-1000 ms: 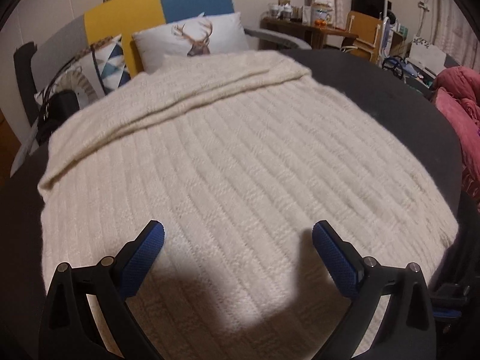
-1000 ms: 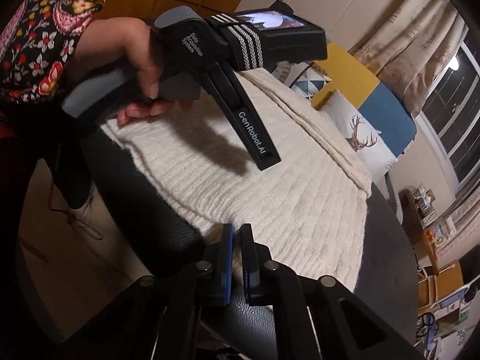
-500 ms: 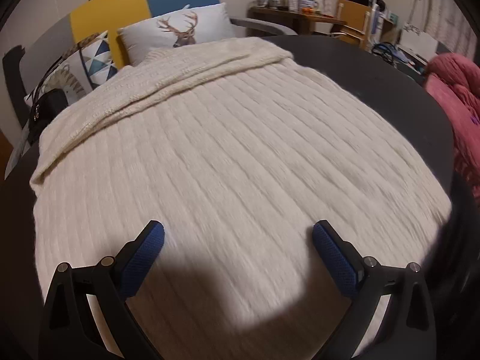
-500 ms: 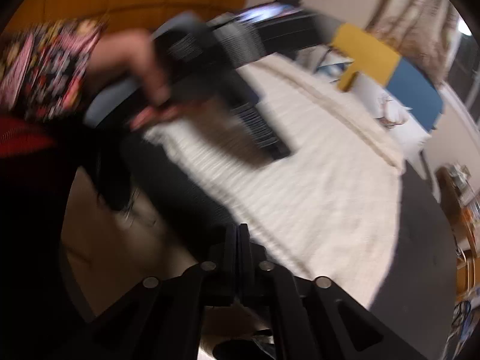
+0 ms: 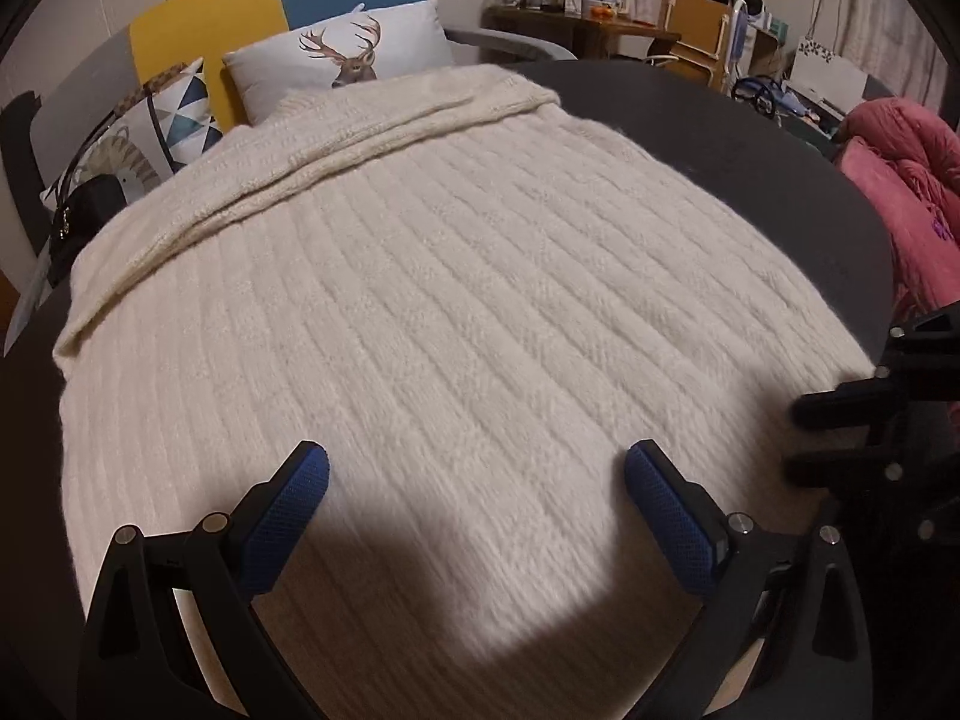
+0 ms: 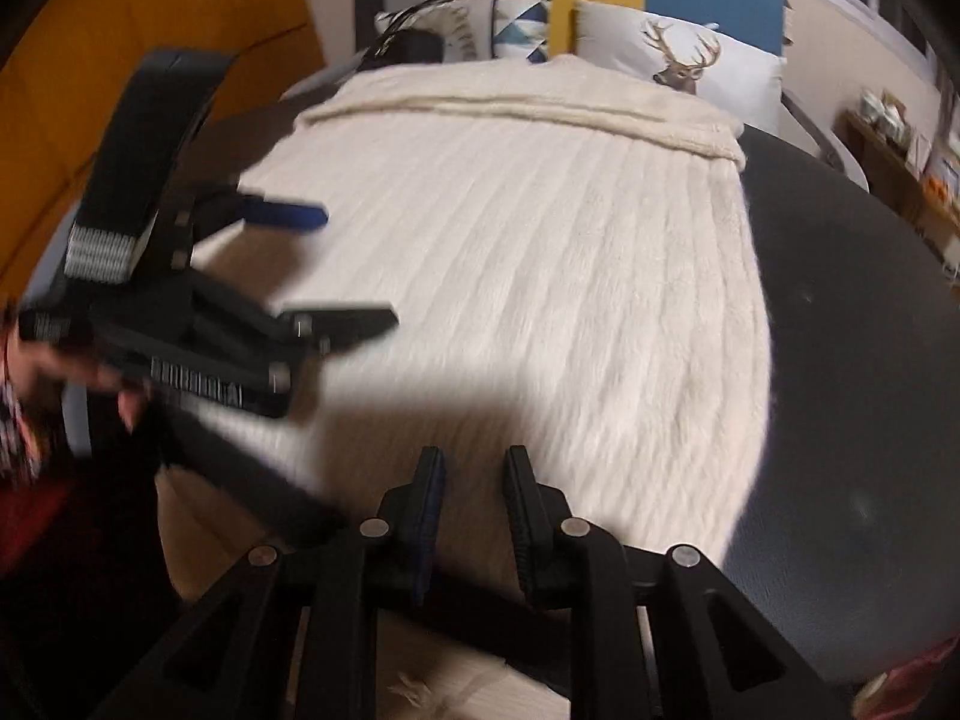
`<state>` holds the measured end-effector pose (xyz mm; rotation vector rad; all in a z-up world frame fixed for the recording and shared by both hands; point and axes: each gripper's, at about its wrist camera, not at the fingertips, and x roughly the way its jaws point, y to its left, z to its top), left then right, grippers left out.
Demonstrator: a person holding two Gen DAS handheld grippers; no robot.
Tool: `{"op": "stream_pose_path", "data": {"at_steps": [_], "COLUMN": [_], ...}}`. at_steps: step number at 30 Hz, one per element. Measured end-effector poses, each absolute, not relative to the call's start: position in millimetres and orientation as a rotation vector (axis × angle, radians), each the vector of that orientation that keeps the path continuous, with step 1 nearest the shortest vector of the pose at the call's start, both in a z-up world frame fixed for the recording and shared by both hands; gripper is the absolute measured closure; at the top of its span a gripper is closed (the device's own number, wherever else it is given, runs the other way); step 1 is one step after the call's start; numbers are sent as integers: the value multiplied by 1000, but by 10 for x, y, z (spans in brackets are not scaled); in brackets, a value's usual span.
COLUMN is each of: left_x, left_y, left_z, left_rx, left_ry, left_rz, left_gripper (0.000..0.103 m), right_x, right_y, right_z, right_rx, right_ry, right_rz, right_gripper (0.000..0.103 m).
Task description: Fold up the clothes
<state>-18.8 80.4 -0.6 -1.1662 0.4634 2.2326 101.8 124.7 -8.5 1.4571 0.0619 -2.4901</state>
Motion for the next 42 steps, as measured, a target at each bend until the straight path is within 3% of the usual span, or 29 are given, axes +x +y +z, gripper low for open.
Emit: {"op": "stream_pose_path", "data": {"at_steps": [6,11,14,18,21,27,33,38,42], "left_x": [33,2,-218,-562,-683,-650,-652,-623,-610], "left_y": [585,565,607,562,536,456,435,418,413], "left_z": [-1,195,250,144,-10,-81,-92,-95,-96], "left_rx": [-1143,-1088,-1085,-1190,-1267,-1230,-1211,-1200,-1194], "left_ry": [443,461,535,448,396,321,305,296,293], "left_rz": [2213,2256,2436,2521,2499,2519,2521,2521,2522], "left_gripper": [2,2,2,2,2,2,2,2,2], "right_x": [1148,905,527,265,318,755,1036,1007,663], "right_y": [1359,1480,1344,1079,921,967,1101,1416,1704], "right_z": [-129,168,213,45,-49,-59,-75,251,368], "right_rx": [1502,1384,1402,1464,1468,1505,1548,1400,1398], "right_ry": [39,-147,-70,-9,133,122,30,-189,-174], "right_rz": [-2417,-2442,-2513,-2498,-2499,-2414,-2355,-2417,-2606], "right_gripper": [83,83,83,83,82,82,82,82,82]}}
